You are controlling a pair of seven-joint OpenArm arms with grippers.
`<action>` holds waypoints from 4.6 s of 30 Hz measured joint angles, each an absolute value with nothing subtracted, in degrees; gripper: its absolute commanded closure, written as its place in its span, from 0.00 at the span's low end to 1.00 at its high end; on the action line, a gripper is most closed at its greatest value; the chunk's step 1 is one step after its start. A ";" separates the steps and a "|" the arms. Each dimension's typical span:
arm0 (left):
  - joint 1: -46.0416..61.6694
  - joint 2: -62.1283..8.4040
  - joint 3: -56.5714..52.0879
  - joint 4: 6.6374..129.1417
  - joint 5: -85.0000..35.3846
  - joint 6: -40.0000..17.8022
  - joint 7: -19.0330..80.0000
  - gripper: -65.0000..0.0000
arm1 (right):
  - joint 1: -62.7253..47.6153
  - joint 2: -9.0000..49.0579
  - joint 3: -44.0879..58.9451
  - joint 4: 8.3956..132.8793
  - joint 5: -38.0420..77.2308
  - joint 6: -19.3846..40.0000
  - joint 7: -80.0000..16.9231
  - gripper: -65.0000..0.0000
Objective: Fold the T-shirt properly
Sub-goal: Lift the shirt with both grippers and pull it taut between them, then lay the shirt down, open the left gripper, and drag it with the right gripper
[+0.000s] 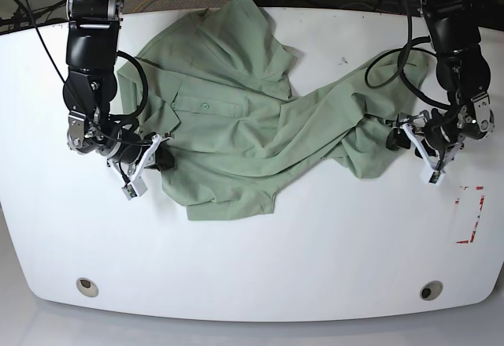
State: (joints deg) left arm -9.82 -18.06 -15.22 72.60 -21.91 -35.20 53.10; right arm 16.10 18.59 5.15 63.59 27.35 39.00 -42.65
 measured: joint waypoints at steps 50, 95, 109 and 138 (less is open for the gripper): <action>-27.38 -21.19 -10.85 99.04 -7.05 -40.16 64.75 1.00 | 39.24 25.41 4.91 71.26 27.66 40.12 -52.36 1.00; -20.56 -23.81 -20.23 101.43 -7.46 -40.16 68.93 0.78 | 16.58 24.51 18.52 96.64 28.01 40.10 -63.53 1.00; -7.92 -10.35 -22.24 101.14 -6.15 -40.12 69.25 0.55 | 0.51 19.99 24.56 101.23 28.25 40.10 -61.93 0.96; -4.60 -9.10 -22.39 101.12 -6.46 -40.12 68.99 0.52 | 10.72 19.77 11.70 97.01 28.49 40.12 -61.78 0.17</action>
